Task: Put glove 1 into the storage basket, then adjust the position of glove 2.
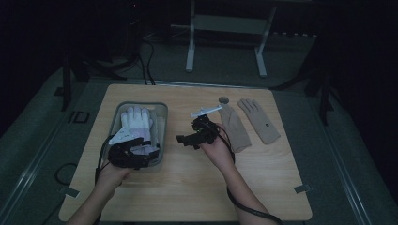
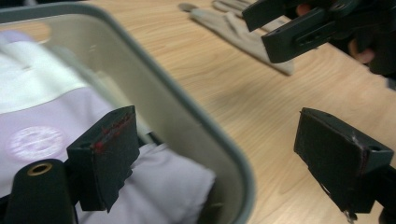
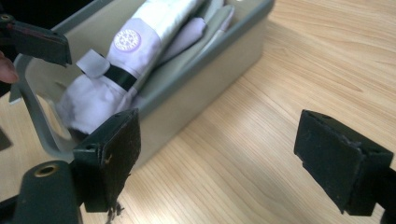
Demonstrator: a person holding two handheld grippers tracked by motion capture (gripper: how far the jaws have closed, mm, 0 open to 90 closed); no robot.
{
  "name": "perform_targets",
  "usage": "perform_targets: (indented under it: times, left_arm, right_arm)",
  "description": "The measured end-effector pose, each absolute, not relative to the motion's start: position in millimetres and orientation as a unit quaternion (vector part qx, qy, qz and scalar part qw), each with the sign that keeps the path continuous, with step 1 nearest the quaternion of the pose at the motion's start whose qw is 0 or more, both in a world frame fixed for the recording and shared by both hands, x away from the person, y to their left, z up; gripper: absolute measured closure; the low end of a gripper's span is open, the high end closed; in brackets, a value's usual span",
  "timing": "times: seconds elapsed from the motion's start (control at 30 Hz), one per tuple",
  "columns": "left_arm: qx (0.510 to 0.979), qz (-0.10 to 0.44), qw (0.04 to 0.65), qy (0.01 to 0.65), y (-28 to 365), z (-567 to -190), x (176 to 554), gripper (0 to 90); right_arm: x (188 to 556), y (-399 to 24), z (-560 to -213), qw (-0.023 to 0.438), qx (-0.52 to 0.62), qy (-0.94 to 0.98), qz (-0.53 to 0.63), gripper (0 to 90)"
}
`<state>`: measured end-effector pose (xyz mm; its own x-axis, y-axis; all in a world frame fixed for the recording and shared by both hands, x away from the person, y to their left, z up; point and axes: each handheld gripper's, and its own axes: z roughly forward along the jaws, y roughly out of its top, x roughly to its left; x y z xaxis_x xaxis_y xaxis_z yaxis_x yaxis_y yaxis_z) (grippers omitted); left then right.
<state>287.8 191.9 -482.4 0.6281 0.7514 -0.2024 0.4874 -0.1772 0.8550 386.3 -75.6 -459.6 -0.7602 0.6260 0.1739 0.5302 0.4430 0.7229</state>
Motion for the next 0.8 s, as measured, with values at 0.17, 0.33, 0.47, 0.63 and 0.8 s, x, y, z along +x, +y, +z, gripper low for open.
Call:
perform_targets:
  times: [0.17, 0.33, 0.47, 0.63, 0.8]
  left_arm:
    - [0.756, 0.135, 0.507, 0.391, 177.6, -483.2, 282.8, 14.4]
    - [0.759, 0.127, 0.513, 0.380, 163.3, -486.0, 279.8, 14.4]
    - [0.757, 0.128, 0.524, 0.369, 152.7, -488.4, 275.3, 14.4]
    - [0.767, 0.115, 0.523, 0.354, 136.2, -496.4, 272.2, 14.4]
    - [0.775, 0.101, 0.524, 0.338, 122.2, -507.4, 270.6, 14.4]
  right_arm:
    - [380.7, -96.0, -461.2, 0.064, 0.334, 0.847, 0.408, 14.9]
    - [379.4, -113.1, -462.7, 0.069, 0.336, 0.843, 0.414, 15.3]
    - [378.9, -127.6, -465.9, 0.074, 0.336, 0.845, 0.410, 15.3]
    - [377.8, -147.5, -469.7, 0.084, 0.335, 0.846, 0.406, 15.3]
    - [379.8, -168.5, -473.0, 0.105, 0.337, 0.842, 0.409, 15.3]
